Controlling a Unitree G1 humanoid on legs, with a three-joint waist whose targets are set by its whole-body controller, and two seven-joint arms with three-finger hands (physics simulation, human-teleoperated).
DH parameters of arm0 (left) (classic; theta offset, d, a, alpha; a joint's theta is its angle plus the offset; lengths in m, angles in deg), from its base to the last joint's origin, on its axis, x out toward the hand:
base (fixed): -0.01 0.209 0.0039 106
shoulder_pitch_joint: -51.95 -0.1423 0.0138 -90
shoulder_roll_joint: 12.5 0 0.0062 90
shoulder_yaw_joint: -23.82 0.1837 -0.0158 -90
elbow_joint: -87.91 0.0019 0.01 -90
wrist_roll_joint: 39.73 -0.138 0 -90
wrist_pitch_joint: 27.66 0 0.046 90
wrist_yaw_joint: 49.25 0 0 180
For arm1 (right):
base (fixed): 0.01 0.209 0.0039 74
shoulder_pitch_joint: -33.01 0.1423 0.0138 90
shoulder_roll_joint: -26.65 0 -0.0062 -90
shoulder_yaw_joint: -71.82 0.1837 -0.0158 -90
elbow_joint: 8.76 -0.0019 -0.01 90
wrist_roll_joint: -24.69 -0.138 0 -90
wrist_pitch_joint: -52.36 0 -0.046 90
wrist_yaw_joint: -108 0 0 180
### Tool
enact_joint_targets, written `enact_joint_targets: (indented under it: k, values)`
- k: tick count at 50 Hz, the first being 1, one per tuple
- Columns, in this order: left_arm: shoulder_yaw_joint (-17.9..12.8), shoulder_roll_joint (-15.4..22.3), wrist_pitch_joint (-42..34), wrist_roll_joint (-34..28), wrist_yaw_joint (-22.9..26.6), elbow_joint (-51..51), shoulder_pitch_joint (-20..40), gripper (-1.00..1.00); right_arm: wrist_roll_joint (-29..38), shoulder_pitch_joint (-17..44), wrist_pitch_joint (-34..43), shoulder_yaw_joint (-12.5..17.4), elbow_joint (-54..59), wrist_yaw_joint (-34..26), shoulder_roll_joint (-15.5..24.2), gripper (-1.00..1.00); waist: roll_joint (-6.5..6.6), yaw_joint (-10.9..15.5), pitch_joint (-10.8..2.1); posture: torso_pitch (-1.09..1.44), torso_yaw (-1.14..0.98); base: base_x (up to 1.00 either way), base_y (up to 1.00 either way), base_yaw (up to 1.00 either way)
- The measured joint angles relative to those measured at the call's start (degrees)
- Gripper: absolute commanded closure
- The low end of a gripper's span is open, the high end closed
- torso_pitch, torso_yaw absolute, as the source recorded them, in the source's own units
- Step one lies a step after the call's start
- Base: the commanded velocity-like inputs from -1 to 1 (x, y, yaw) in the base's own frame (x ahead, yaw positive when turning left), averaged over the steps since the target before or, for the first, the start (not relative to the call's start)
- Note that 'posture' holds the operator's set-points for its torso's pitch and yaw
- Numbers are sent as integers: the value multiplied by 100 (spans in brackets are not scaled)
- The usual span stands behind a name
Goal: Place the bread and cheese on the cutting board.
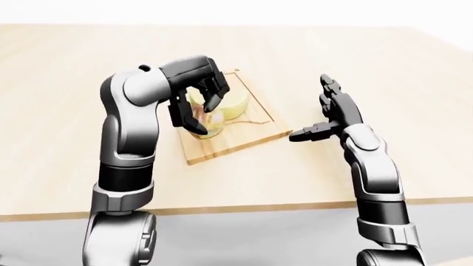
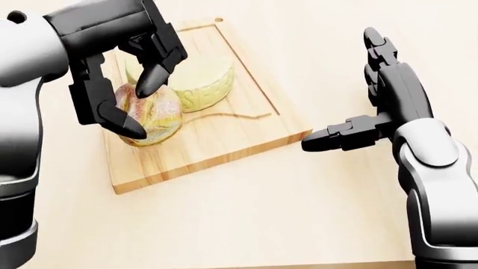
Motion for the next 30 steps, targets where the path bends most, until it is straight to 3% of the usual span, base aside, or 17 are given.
enact_joint_targets:
  k: [1,2,17,22,26,30]
  values:
    - [4,11,41,-12,-36,92,30,-93,0,8,2,-2,4,-3,-1,-100,-1,0,-1,0,0,0,0,0]
    - [7,26,75,-35,-64,159,50,-100,0,11,11,-2,-5,-5,-3,-100,-2,1,-2,0,0,0,0,0]
    - [-48,43,107,-86,-193,271,162,-100,-19,-116,-122,4,86,32,-43,-100,4,-4,11,0,0,0,0,0]
    - [-165,299,-69,78,-210,774,846,-100,-42,-5,13,26,41,-8,37,-100,-5,-8,44,0,0,0,0,0]
    - [-343,324,-272,228,-417,593,789,-100,-69,130,219,130,-130,-40,173,-100,46,1,-3,0,0,0,0,0]
    - [-596,140,-818,797,-1047,635,524,-100,-120,388,426,214,-369,-45,323,-100,47,-11,8,0,0,0,0,0]
